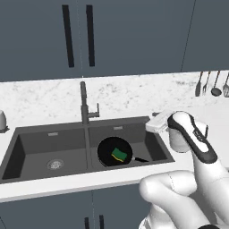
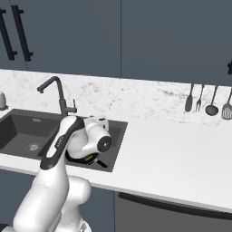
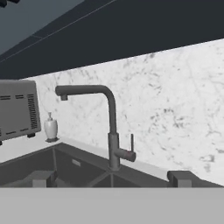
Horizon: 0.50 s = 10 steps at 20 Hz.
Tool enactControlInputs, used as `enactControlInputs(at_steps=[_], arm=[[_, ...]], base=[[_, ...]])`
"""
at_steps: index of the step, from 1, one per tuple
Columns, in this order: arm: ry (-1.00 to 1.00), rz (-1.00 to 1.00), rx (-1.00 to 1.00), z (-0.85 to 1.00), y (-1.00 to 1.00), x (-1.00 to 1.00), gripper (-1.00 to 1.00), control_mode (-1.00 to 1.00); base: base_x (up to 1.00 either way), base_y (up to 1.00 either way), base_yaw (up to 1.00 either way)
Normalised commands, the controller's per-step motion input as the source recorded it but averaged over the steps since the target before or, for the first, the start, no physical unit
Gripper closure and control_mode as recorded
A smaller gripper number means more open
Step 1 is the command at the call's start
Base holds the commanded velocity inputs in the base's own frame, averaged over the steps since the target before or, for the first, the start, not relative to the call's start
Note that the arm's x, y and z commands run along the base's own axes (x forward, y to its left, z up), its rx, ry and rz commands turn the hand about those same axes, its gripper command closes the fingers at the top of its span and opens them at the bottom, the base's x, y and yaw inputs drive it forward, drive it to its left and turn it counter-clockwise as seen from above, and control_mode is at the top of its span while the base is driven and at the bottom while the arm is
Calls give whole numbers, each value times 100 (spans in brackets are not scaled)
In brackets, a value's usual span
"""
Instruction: Pick the pan and sponge and place them into the sink. Then turn on the water.
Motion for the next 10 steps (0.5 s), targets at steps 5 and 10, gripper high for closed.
enactControlInputs(at_steps=[5,10], arm=[[-2,3,-9,0,6,13,-100,-100],[0,0,-16,-2,37,20,-100,-100]], base=[[0,0,0],[0,0,0]])
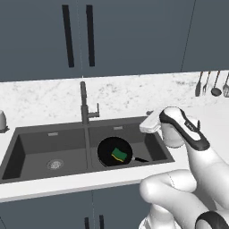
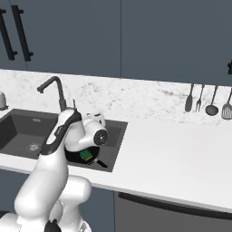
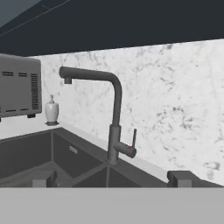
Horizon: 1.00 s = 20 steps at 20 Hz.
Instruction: Pick the pan and sponge and place them into the sink. Then turn on the water.
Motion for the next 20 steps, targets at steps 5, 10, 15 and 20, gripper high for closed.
enactControlInputs(at_steps=[5,10,15,20], arm=[[4,0,-13,-5,37,36,-100,-100],[0,0,-3,-18,41,35,-100,-100],[0,0,0,-31,15,31,-100,-100],[0,0,0,-28,28,42,-100,-100]], base=[[0,0,0],[0,0,0],[0,0,0],[0,0,0]])
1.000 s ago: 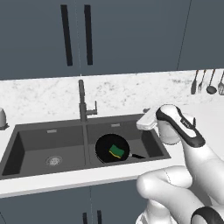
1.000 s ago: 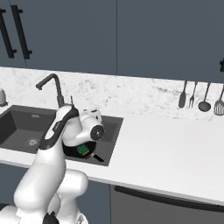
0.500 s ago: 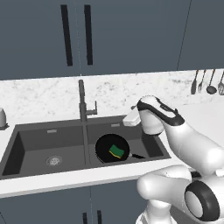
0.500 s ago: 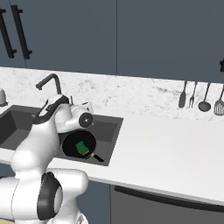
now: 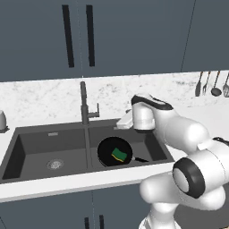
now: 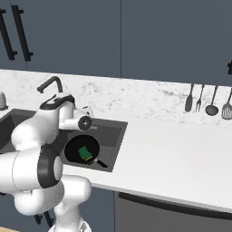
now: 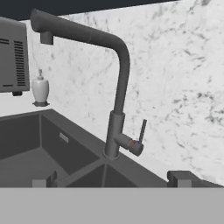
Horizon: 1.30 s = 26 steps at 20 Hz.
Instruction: Pick the pan and sponge and place them into the sink. Then turn on the water.
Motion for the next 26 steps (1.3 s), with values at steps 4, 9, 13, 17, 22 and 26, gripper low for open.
enactControlInputs(at_steps=[4,9,13,17,22,26], arm=[[-3,0,0,-2,16,44,-100,-100],[0,0,0,-2,3,45,-100,-100],[0,1,0,0,0,34,-100,-100],[0,2,0,0,0,14,-100,-100],[0,3,0,0,19,0,-100,-100],[0,3,0,0,25,5,-100,-100]], base=[[0,0,0],[0,0,0],[0,0,0],[0,0,0],[0,0,0],[0,0,0]])
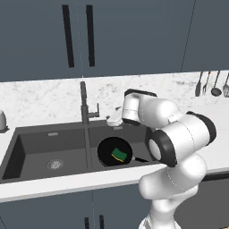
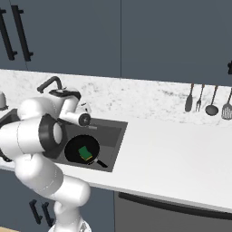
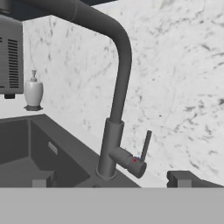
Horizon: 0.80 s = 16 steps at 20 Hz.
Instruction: Pick the pan and sponge and place them into the sink. Then turn on the water.
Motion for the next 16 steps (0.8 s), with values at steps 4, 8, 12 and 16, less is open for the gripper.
enactControlInputs(at_steps=[4,8,12,16], arm=[[0,2,0,0,13,38,-100,-100],[0,2,0,0,8,32,-100,-100],[0,1,0,-1,20,22,-100,-100],[-3,1,0,0,41,4,-100,-100]], base=[[0,0,0],[0,0,0],[0,0,0],[0,0,0]])
